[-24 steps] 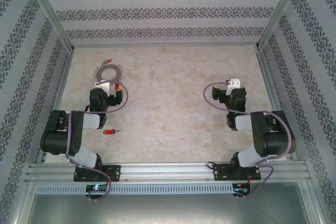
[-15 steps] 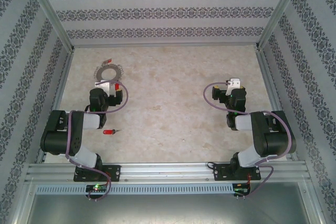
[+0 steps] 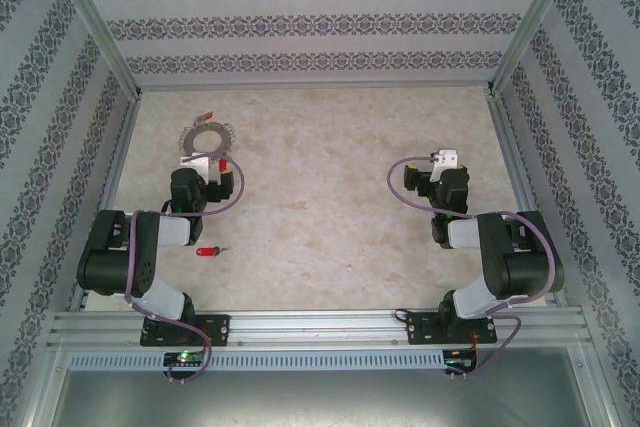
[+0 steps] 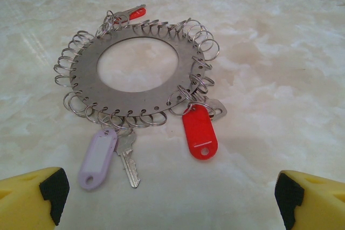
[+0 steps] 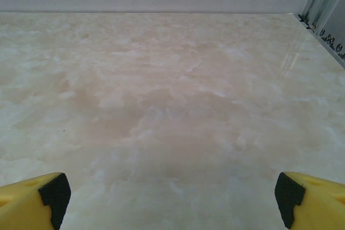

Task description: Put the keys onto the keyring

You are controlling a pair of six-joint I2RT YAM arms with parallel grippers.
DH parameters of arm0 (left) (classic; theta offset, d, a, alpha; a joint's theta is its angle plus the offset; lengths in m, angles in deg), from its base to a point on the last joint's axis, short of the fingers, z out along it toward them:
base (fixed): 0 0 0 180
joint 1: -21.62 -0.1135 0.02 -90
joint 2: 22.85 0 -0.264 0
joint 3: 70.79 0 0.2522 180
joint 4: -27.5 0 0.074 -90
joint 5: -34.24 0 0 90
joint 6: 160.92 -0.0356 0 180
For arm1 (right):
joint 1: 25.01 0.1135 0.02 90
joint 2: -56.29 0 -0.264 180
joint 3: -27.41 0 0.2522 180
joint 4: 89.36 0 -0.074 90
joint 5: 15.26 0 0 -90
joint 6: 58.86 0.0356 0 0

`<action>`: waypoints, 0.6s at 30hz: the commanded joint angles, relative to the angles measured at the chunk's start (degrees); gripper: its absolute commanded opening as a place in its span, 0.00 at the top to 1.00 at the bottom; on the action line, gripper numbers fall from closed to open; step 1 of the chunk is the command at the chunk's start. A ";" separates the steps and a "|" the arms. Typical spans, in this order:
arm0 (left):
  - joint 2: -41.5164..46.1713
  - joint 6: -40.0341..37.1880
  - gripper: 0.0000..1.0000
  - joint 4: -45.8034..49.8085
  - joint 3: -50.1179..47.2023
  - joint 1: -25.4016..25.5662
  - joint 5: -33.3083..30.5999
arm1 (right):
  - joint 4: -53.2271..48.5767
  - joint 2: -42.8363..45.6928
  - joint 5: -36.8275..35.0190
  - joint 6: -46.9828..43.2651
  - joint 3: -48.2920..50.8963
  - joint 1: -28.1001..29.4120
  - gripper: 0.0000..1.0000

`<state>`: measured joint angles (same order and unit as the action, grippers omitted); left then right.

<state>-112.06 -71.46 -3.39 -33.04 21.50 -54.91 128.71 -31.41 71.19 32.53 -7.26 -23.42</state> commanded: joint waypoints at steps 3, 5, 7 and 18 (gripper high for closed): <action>0.11 1.02 0.01 -2.66 -0.04 -0.11 -0.61 | 0.68 1.07 2.35 0.74 -0.63 -0.87 0.02; 5.83 -0.34 0.01 7.13 2.52 1.77 -3.11 | 1.76 1.80 5.71 -0.23 0.15 -0.97 0.02; 13.14 -0.97 0.01 16.97 5.57 5.87 -9.30 | 1.60 6.18 8.19 -1.15 2.28 -0.92 0.02; 10.59 23.96 0.01 71.50 43.65 5.83 -25.90 | -46.45 24.32 -7.17 -2.08 -17.93 2.61 0.02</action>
<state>-94.82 -56.14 44.98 4.10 28.19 -72.40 97.94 -6.78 69.70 32.25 -19.41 -21.37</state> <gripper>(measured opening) 0.994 0.980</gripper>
